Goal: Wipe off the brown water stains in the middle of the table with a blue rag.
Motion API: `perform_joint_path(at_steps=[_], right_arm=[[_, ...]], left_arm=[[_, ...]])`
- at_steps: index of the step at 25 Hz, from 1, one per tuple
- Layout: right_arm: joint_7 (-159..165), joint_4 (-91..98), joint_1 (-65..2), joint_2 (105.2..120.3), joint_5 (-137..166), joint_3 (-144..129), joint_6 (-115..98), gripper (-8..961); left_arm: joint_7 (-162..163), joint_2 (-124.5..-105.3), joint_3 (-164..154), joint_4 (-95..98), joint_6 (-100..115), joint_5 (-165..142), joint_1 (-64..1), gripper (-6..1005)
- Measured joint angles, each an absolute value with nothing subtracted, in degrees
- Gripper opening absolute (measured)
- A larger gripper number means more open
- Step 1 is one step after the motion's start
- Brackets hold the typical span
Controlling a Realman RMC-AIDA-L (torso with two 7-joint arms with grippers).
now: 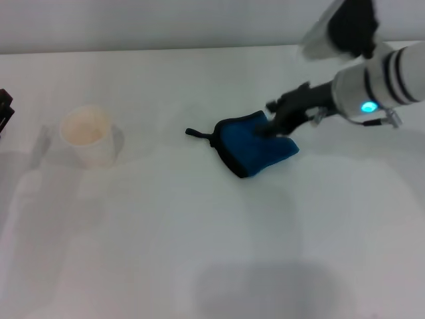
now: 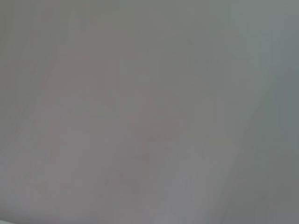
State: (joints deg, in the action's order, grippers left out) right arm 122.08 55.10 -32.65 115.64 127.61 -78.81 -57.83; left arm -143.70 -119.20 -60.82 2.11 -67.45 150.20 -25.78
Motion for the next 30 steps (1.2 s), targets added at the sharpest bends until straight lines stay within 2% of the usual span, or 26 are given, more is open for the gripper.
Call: perform_joint_path(at_steps=[6,11,18,23,30], right_arm=[[117.00,54.92,-26.96,115.46,103.20,-62.70,-63.67,626],[96.25,40.85,-23.23,115.19,72.56,-48.44,-79.27,811],[54.78,16.50,-20.49,115.50,49.15,-38.57,-91.91,822],[30.30,4.50,-21.23,115.71,42.32,-38.04,-83.72,821],[24.47,0.26,-23.40,115.92,39.46,-38.32,-76.50,818]], left_arm=[[-143.70,-119.27,-60.83,2.11,-67.50,150.20,-25.67,888],[-143.70,-119.27,-60.82,2.11,-67.30,150.21,-25.66,888],[-143.42,-119.27,-60.79,2.36,-68.21,150.30,-25.96,887],[-143.48,-119.27,-60.82,2.63,-68.11,150.23,-26.25,887],[-143.39,-119.31,-60.82,2.63,-64.72,150.20,-27.71,887]])
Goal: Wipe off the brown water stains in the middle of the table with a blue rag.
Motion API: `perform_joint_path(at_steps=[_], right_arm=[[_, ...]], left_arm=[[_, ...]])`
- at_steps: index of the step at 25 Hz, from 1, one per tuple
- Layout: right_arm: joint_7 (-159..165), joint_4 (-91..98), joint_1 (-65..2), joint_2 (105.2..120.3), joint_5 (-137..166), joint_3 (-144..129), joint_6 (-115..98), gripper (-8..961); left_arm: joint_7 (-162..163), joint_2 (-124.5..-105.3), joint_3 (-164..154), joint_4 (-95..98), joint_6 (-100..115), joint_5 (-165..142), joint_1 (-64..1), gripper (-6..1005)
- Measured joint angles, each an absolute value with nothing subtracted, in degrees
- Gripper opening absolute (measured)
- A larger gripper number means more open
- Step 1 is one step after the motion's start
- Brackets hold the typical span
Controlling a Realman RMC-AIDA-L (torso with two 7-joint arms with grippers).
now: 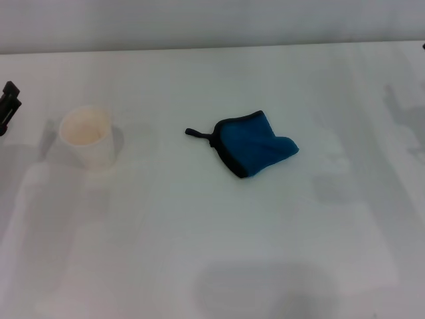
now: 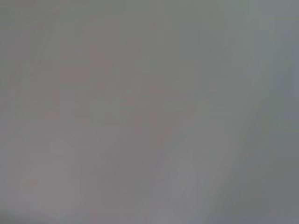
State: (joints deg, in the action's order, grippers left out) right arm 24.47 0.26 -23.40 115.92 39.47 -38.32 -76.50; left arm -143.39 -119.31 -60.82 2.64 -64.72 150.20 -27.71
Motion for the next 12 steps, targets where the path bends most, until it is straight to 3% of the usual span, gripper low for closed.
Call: perform_joint_path(at_steps=[12], right_arm=[[24.37,-1.22,-25.34,116.19,39.77,-38.64,-72.42,818]], left_arm=[[-143.53,-119.62,-60.82,2.40,-58.58,150.23,-30.18,888]])
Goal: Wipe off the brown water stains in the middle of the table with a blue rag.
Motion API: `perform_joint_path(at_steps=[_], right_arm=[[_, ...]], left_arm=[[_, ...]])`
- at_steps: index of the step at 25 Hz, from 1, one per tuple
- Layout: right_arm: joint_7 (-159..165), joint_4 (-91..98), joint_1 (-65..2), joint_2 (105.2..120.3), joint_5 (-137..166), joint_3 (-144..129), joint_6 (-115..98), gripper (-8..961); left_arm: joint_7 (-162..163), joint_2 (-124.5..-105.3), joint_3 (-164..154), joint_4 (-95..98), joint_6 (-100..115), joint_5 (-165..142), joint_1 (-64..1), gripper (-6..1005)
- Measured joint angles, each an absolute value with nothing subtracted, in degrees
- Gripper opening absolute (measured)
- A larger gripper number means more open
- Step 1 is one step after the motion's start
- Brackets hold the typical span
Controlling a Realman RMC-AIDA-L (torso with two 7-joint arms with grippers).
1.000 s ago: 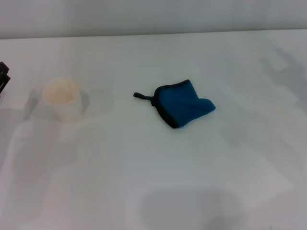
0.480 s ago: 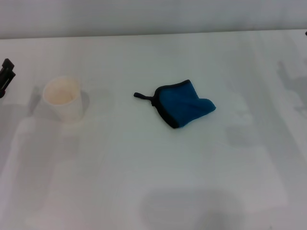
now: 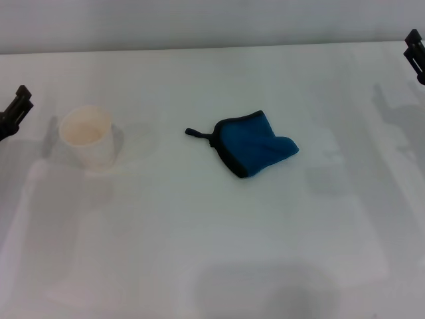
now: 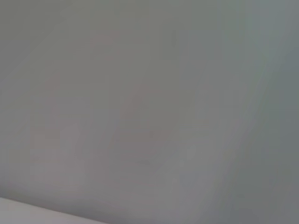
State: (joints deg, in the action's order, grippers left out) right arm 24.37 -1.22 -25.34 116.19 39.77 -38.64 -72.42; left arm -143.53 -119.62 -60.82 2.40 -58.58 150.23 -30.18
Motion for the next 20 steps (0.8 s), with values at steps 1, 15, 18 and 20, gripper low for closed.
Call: perform_joint_path(at_steps=[1,15,18,20], right_arm=[[24.37,-1.24,-25.33,116.19,39.77,-38.65,-72.42,818],[23.98,-0.99,-25.84,116.07,39.73,-38.62,-72.76,818],[23.96,-0.99,-26.06,116.04,39.72,-38.62,-72.75,818],[23.95,-0.97,-26.12,116.08,39.72,-38.58,-72.72,818]], left_arm=[[-143.53,-119.65,-60.82,2.44,-58.57,150.27,-30.38,888],[-143.59,-119.73,-60.36,2.33,-57.62,150.85,-32.40,887],[-143.64,-119.71,-60.31,2.47,-56.45,151.50,-32.78,887],[-143.67,-119.68,-60.32,2.52,-55.57,151.94,-33.24,887]])
